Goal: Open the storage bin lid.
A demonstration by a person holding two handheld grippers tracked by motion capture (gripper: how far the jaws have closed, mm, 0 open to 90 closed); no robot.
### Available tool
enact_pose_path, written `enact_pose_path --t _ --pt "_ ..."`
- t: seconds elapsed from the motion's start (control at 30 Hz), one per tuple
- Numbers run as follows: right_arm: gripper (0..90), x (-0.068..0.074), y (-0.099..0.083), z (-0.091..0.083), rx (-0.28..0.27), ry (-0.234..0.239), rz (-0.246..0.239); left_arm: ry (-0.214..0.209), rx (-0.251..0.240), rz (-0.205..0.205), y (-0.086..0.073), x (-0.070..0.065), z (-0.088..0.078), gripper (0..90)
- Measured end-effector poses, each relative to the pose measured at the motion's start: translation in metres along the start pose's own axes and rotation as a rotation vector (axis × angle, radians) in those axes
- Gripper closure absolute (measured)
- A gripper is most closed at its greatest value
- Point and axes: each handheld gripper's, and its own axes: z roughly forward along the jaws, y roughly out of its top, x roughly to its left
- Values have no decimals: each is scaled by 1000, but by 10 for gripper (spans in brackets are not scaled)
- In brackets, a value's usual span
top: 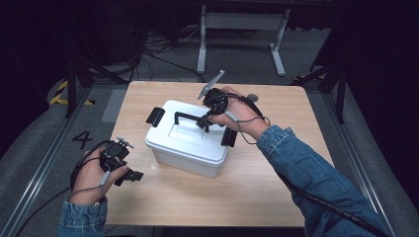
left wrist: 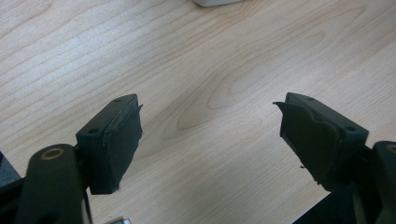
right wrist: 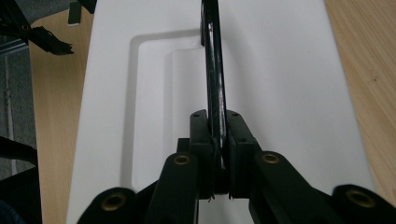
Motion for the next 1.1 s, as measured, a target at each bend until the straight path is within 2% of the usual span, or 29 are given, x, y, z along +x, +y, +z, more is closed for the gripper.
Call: enact_pose_path --t 0.33,0.57,0.77,1.1 --pt "846 4 6 -8 -33 5 -9 -5 2 3 0 0 -1 211" --pt "847 5 11 -21 -67 -4 -19 0 0 5 0 0 -1 211" --pt "847 6 13 -33 -85 -11 -25 -1 1 4 0 0 -1 210" --pt "847 4 12 -64 -130 -34 -19 -1 4 4 0 0 1 210"
